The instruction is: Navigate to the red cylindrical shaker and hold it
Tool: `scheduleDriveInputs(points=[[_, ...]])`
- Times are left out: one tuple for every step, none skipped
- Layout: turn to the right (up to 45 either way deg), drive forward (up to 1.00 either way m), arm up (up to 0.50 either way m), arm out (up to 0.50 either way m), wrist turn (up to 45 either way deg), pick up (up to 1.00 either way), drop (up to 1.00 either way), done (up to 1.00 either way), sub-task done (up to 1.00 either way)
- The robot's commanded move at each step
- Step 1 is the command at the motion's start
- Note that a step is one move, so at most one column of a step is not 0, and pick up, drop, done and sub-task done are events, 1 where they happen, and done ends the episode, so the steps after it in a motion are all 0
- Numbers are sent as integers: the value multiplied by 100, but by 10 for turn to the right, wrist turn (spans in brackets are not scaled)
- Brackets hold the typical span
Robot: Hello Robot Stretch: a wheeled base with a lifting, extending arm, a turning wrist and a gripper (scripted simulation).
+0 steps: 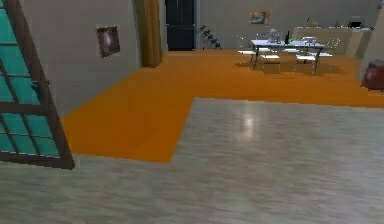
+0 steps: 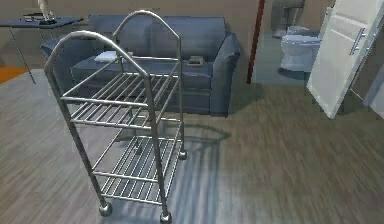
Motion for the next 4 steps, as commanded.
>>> scheduleDriveInputs(points=[[60,0,0,0,0,0,0,0,0],[0,100,0,0,0,0,0,0,0],[0,100,0,0,0,0,0,0,0],[0,100,0,0,0,0,0,0,0]])
